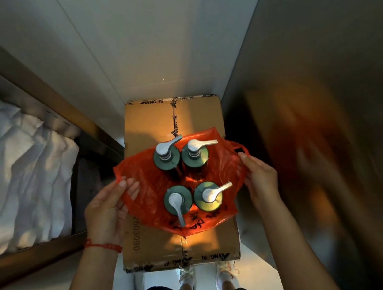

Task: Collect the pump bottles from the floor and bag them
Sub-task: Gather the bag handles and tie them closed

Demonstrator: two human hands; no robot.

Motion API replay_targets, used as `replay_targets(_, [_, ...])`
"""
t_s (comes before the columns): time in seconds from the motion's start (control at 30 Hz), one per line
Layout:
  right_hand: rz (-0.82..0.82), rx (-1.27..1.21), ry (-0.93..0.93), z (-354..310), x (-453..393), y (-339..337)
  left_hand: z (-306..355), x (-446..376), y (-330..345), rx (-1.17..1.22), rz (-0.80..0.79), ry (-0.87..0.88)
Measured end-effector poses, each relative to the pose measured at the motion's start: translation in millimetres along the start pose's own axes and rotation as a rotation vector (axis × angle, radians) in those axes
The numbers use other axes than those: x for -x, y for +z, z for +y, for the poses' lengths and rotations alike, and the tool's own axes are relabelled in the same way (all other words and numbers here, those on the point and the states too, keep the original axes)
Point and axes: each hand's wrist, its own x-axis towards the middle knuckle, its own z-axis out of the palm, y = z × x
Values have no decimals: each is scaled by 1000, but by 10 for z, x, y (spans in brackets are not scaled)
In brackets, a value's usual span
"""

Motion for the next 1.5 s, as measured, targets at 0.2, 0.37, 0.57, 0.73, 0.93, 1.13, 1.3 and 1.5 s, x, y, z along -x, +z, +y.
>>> replay_targets(0.2, [-15,87,-224,-414,482,41,253,179,174,12,-27,47])
replay_targets(0.37, [-94,75,-319,-851,906,160,584,436,341,-30,-97,128])
replay_targets(0.57, [-176,84,-420,-1153,1257,272,1004,742,505,-109,-190,257])
replay_targets(0.73, [-242,121,-435,-1144,1322,328,1081,868,623,-187,-236,271])
replay_targets(0.93, [-410,272,-490,-1085,1316,486,931,960,879,-480,-306,434])
replay_targets(1.13, [-465,586,-706,-1048,1321,570,915,876,960,-709,-306,726])
replay_targets(1.3, [-386,803,-962,-1028,1255,630,896,706,939,-766,-247,933])
replay_targets(1.5, [-469,669,-960,-1018,1108,731,861,547,1143,-576,-418,613])
